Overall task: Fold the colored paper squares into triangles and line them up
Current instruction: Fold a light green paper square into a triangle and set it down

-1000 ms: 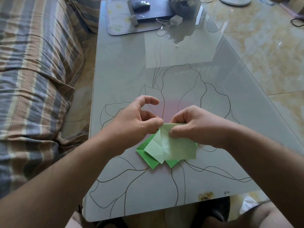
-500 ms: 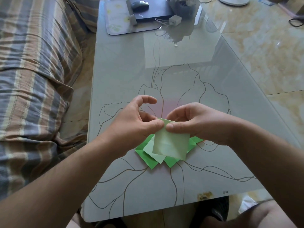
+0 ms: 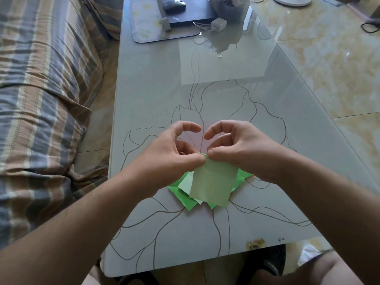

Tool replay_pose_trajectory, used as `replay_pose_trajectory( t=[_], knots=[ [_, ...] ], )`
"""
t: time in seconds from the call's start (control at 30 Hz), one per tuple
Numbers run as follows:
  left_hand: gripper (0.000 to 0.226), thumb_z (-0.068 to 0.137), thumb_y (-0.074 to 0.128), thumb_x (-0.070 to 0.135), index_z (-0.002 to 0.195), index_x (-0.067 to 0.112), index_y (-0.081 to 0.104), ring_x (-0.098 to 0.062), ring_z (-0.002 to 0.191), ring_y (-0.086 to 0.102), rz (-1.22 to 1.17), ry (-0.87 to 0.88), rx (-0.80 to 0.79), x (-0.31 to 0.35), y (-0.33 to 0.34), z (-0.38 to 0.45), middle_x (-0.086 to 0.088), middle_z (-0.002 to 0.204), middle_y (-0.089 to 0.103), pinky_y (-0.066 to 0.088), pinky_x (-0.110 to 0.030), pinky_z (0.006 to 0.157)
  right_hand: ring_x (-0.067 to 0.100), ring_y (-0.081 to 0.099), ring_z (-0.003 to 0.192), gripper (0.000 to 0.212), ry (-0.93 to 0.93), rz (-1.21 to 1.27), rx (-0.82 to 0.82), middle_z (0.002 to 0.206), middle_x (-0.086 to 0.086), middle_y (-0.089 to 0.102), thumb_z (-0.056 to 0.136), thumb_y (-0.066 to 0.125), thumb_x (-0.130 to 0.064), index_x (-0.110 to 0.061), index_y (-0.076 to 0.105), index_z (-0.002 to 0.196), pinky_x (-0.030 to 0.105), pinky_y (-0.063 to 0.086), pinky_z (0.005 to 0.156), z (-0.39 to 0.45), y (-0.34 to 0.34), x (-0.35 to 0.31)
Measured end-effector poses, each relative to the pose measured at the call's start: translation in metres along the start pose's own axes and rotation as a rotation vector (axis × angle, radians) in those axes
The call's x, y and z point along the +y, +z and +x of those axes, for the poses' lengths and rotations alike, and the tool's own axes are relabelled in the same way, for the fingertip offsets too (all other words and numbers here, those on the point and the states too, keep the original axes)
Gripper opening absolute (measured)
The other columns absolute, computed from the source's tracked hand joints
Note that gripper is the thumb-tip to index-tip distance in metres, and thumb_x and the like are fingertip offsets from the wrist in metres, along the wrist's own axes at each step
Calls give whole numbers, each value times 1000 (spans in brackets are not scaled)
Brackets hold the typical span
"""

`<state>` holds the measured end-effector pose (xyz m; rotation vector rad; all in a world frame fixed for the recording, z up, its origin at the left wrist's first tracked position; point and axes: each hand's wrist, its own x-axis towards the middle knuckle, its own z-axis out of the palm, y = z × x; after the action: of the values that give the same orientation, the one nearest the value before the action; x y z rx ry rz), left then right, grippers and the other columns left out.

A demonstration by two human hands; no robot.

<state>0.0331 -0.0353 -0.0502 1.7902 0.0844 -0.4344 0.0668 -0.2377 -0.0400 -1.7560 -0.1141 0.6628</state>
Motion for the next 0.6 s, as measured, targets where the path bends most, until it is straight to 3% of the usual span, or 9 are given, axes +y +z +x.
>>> replay_pose_trajectory(
  t=[0.1, 0.27, 0.47, 0.6],
  knots=[
    [50, 87, 80, 15, 127, 32, 57, -27, 85, 69, -53, 14, 10, 2, 3, -1, -8, 88, 74, 57, -58, 96, 20, 64, 69, 29, -27, 11, 16, 90, 11, 76, 89, 71, 1, -19, 65, 109, 36, 50, 66, 1, 3, 0],
    [46, 90, 77, 11, 126, 33, 56, -21, 81, 64, -37, 35, 22, 5, 3, -4, -8, 89, 74, 55, -54, 91, 18, 61, 70, 38, -20, -4, -36, 85, 4, 74, 89, 67, 1, -25, 61, 116, 35, 47, 66, 1, 4, 1],
    [45, 81, 76, 22, 122, 34, 59, -25, 82, 66, -30, 6, 48, 4, 4, -3, -17, 95, 75, 53, -62, 95, 18, 59, 71, 37, -25, -4, -55, 84, 1, 74, 83, 73, -8, -27, 62, 113, 36, 44, 69, 3, 2, 4],
    [47, 80, 78, 22, 121, 32, 59, -25, 81, 67, -60, 3, 75, 5, 0, -1, -8, 89, 77, 54, -61, 94, 19, 61, 73, 33, -18, 29, -49, 86, 3, 74, 80, 73, -11, -23, 63, 109, 39, 43, 71, 5, -1, 5]
  ],
)
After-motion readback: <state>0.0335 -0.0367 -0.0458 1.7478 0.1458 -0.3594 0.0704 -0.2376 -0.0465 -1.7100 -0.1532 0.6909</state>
